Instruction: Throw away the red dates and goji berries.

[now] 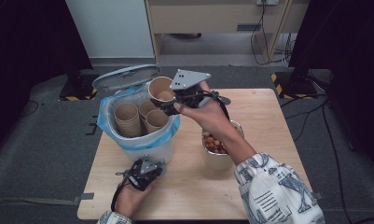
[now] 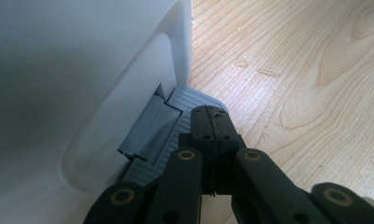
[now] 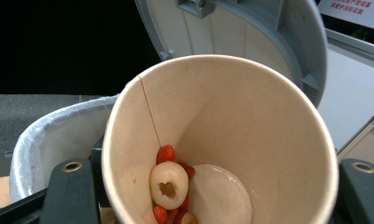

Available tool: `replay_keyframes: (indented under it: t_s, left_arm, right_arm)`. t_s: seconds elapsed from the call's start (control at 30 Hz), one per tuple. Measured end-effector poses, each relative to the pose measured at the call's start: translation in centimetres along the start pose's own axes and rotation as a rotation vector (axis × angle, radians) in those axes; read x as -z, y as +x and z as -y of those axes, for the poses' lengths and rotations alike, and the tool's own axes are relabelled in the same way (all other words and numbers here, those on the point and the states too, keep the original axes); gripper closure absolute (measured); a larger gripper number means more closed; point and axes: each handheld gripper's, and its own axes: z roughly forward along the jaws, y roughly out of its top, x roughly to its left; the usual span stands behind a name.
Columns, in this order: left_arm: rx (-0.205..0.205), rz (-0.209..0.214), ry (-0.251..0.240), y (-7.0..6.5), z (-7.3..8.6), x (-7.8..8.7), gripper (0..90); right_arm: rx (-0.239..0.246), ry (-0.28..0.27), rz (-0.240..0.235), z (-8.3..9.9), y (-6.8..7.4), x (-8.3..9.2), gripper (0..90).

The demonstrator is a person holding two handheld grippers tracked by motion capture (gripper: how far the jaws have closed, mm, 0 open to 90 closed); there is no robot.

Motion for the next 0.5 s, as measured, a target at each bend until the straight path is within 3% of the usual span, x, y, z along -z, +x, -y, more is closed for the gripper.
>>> replay_keyframes:
  t_s: [0.5]
  left_arm:
    - [0.0, 0.0, 0.0, 0.0, 0.0, 0.0, 89.9]
  right_arm:
    - [-0.034, -0.014, -0.025, 0.4, 0.3, -1.1, 30.6]
